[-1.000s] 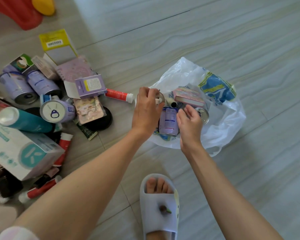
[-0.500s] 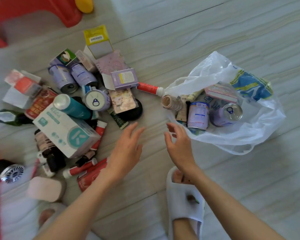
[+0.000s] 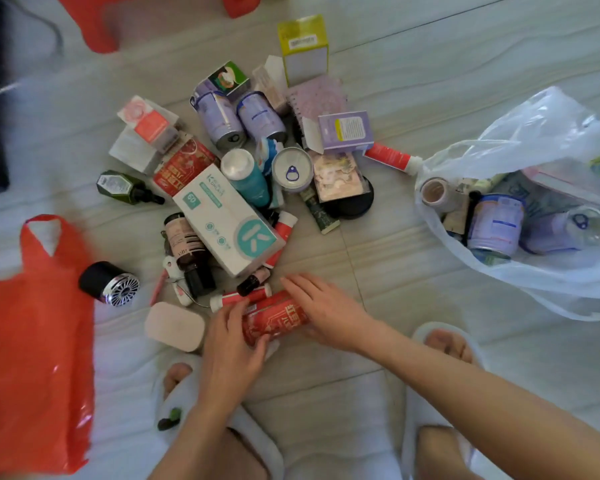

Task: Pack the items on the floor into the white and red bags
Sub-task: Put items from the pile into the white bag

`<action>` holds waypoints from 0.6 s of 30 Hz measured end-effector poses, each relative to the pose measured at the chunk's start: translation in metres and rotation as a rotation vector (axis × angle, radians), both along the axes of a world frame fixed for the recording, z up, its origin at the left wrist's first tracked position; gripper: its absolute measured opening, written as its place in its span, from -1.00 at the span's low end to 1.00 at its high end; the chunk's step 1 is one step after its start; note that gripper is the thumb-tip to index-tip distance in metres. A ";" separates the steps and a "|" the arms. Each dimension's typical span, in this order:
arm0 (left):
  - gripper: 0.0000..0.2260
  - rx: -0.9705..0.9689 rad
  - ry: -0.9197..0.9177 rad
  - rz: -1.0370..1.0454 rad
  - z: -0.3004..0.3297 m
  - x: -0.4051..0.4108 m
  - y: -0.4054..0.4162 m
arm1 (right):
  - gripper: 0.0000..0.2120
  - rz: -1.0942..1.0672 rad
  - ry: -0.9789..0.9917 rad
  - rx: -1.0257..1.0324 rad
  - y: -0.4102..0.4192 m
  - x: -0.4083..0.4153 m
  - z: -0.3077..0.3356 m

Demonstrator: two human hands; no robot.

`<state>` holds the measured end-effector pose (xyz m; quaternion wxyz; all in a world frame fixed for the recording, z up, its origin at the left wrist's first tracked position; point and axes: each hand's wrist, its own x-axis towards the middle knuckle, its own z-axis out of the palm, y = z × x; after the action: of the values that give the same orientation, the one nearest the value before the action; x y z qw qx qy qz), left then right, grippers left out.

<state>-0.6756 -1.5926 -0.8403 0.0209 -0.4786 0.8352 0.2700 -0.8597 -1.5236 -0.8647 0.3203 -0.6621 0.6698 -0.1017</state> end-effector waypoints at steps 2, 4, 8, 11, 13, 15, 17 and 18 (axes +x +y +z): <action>-0.37 0.050 -0.030 0.037 -0.003 0.009 0.006 | -0.28 0.051 0.021 -0.001 -0.009 0.002 -0.004; -0.34 0.082 -0.055 0.004 -0.008 0.014 0.009 | -0.36 0.083 0.022 0.020 -0.016 -0.001 -0.009; -0.22 0.139 -0.125 0.017 -0.014 0.012 0.004 | -0.41 -0.017 -0.052 0.049 -0.006 -0.013 -0.012; -0.30 0.136 -0.175 0.064 -0.019 0.008 0.009 | -0.37 -0.141 -0.062 0.068 0.017 -0.026 -0.011; -0.49 0.154 -0.236 0.022 -0.025 0.007 0.018 | -0.34 -0.223 -0.051 0.085 0.030 -0.032 -0.009; -0.68 0.150 -0.262 -0.065 -0.037 0.007 0.027 | -0.33 -0.306 -0.060 0.111 0.040 -0.037 -0.007; -0.78 0.155 -0.211 -0.083 -0.041 0.001 0.031 | -0.31 -0.396 -0.085 0.125 0.047 -0.042 -0.002; -0.79 0.147 -0.165 -0.086 -0.041 -0.005 0.031 | -0.30 -0.449 -0.103 0.126 0.049 -0.046 0.001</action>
<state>-0.6801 -1.5611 -0.8808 0.1364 -0.4602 0.8283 0.2890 -0.9056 -1.4741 -0.8637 0.3641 -0.4690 0.7882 -0.1620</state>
